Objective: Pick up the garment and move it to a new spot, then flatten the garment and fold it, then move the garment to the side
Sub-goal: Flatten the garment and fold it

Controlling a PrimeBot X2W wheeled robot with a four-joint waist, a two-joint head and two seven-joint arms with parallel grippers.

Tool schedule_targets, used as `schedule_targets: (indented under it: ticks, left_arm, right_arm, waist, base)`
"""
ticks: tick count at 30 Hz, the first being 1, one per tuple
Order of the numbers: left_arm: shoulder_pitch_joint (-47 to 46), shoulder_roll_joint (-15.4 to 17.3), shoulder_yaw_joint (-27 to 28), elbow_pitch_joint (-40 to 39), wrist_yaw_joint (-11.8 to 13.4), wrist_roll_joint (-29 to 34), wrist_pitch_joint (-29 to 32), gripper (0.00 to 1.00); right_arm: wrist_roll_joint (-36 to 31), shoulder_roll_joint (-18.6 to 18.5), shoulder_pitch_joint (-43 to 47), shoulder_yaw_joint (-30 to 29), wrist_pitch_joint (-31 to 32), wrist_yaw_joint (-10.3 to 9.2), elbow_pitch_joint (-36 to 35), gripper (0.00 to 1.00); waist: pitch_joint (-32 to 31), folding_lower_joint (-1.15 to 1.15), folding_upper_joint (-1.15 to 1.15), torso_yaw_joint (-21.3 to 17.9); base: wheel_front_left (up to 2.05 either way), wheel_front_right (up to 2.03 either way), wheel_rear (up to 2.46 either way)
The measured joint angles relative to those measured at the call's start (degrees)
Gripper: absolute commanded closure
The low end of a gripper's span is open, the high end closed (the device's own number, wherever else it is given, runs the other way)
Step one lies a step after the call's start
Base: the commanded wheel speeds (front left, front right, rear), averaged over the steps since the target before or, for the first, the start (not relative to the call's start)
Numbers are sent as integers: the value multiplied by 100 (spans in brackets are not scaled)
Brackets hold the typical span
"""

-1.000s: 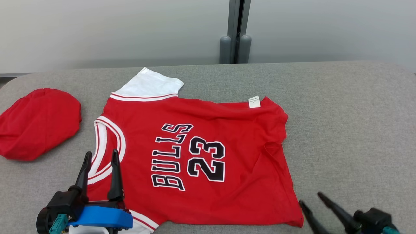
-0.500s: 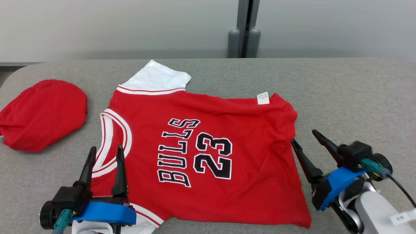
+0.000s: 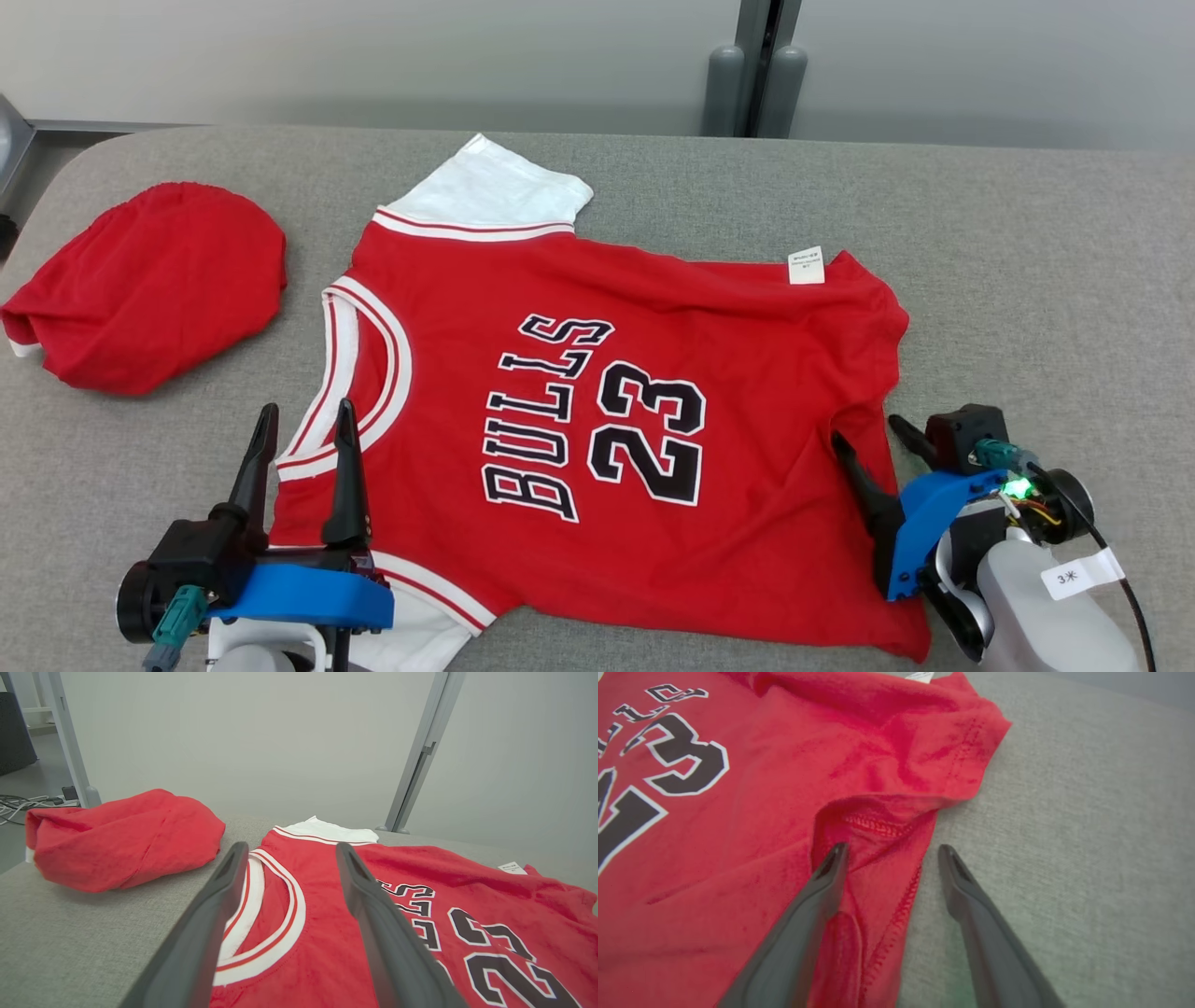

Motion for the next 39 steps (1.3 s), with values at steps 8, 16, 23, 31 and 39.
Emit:
schedule_targets:
  ticks: [8,16,23,31,39]
  left_arm:
    - [-97,-1,-4,34,0,-10,0,0]
    - [-129,-4,-34,51,0,-43,0,0]
    - [-126,-5,-25,51,0,-42,0,0]
    - [-115,-7,-21,59,0,-42,0,0]
    - [59,-7,80,102,0,-1,0,0]
  right_arm:
    - [-79,253,-313,82,-60,-8,761,27]
    - [220,185,-625,137,-202,9,1079,100]
    - [320,-483,-952,-190,-404,8,1430,100]
    - [409,-668,-1148,-258,-614,3,1739,0]
    - [526,-573,-975,-318,-1115,2,1390,0]
  waist:
    - [50,0,0,15]
    - [48,0,0,48]
    - [22,0,0,86]
    - [-16,0,0,70]
    - [-281,0,0,-83]
  base:
    - [0,0,0]
    - [0,0,0]
    - [0,0,0]
    - [0,0,0]
    - [0,0,0]
